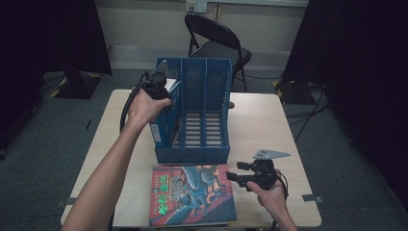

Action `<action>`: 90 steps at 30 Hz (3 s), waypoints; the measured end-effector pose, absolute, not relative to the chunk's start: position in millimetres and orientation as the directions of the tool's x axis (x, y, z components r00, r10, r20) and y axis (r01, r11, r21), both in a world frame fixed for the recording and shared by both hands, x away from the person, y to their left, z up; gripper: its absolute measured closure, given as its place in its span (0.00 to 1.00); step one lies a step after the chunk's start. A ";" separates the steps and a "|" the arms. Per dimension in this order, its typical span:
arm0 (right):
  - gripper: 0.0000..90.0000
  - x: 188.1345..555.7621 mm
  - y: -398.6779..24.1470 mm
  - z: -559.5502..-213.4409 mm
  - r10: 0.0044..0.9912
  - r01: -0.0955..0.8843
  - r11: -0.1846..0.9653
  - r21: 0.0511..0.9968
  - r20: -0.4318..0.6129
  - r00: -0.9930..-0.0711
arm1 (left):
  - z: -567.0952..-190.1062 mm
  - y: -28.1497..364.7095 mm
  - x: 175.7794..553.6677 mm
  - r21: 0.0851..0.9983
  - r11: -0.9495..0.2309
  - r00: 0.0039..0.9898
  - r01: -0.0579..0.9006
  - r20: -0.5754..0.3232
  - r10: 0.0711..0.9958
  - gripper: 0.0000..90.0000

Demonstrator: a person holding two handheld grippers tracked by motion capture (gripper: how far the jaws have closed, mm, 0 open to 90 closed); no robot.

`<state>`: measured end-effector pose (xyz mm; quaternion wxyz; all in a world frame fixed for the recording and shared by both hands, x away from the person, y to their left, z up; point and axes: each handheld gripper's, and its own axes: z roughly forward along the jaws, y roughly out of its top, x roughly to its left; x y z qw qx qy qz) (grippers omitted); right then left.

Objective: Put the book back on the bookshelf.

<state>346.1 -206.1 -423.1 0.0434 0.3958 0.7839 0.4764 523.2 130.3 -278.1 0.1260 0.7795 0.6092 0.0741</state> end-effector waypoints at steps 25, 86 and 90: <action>0.34 349.3 -208.2 -425.1 0.668 0.592 0.226 0.774 0.320 -0.672 | -277.0 129.6 535.7 0.212 -0.199 0.216 0.957 -0.058 0.975 0.68; 0.33 346.4 -202.6 -430.6 0.649 0.597 0.251 0.762 0.326 -0.688 | -281.8 132.3 559.7 0.447 -0.086 0.126 0.890 -0.059 0.990 0.64; 0.33 345.6 -202.3 -431.4 0.650 0.593 0.258 0.763 0.318 -0.691 | -281.6 138.7 547.0 0.492 -0.108 0.163 0.864 -0.071 0.984 0.61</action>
